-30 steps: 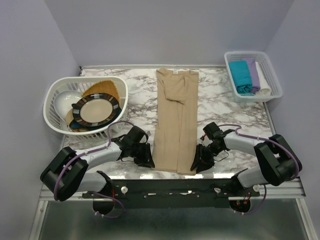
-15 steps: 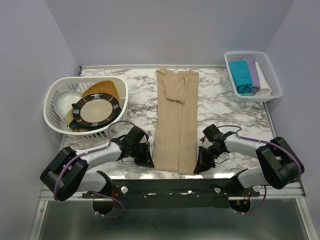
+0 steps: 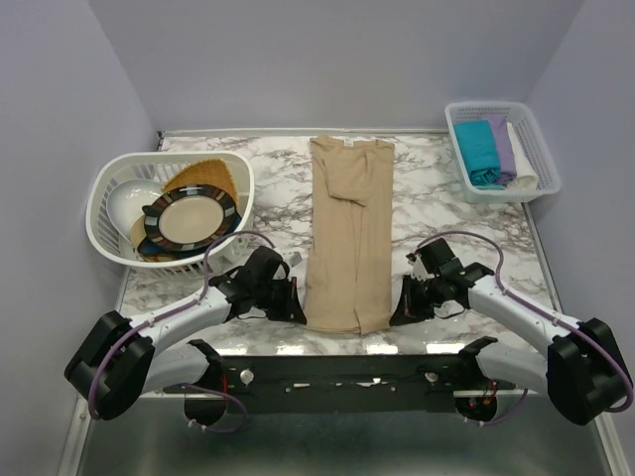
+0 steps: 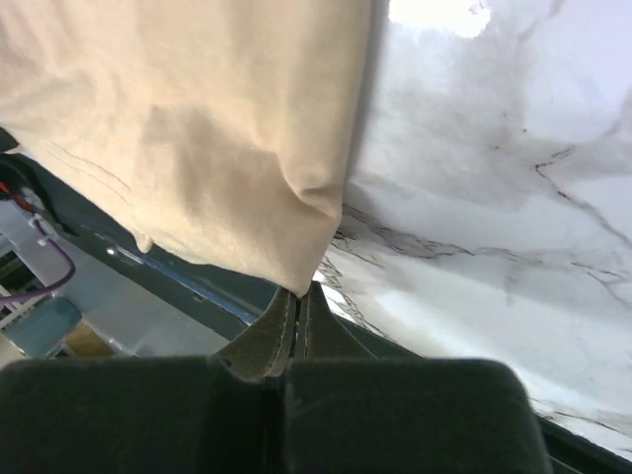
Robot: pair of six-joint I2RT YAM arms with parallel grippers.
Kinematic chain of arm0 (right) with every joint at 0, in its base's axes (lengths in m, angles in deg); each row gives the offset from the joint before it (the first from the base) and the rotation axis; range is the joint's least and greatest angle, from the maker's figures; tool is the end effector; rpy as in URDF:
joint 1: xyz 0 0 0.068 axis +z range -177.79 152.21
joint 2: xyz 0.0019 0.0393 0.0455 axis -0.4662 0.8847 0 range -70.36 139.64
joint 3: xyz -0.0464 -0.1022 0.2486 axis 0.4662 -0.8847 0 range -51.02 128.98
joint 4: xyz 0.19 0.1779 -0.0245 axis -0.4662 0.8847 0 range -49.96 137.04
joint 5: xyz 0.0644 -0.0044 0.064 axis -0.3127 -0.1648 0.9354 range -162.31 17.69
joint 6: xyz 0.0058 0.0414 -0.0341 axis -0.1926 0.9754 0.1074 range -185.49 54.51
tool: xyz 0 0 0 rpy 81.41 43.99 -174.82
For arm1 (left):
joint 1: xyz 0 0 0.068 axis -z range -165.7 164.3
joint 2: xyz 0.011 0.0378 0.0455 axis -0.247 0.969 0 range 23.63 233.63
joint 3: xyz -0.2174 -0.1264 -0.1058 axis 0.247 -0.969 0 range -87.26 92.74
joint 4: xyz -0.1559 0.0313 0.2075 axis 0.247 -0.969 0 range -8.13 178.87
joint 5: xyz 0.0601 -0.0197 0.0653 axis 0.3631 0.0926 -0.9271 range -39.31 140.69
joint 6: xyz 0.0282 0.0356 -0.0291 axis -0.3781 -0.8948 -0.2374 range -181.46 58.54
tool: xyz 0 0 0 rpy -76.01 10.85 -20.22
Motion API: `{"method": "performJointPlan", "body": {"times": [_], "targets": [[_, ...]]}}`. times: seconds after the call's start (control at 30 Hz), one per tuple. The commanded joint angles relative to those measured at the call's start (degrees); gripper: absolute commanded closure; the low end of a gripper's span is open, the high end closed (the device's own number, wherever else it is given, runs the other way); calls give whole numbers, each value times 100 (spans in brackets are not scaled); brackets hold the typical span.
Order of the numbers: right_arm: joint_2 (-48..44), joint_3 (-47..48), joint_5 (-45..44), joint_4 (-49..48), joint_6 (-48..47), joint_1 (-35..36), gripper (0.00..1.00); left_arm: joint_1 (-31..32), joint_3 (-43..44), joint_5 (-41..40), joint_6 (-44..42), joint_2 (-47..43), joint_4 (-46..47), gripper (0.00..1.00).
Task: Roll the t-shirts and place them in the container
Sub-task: Roll the T-shirt to the center of the board.
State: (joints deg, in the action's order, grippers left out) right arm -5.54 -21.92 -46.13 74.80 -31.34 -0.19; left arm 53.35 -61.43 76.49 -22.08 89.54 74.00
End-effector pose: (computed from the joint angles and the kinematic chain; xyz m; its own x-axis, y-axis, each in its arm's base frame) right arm 0.1496 0.0959 0.1582 -0.9980 0.0468 -0.0432 0.0167 0.8468 0.5317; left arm 0.1449 -0.1375 0.1559 -0.9745 0.0550 -0.2176 0.1850 0.7460 -0.6397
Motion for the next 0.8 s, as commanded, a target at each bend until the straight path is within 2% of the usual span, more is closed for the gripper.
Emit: {"method": "performJointPlan", "body": {"times": [0.0, 0.4, 0.77], "targets": [[-118, 218, -51, 110, -251, -114, 100, -178, 125, 170, -229, -140, 204, 100], [171, 517, 45, -189, -392, -781, 100, -574, 353, -180, -509, 53, 467, 100], [655, 992, 151, -610, -444, -861, 100, -670, 880, -629, -905, 677, 819, 100]]}}
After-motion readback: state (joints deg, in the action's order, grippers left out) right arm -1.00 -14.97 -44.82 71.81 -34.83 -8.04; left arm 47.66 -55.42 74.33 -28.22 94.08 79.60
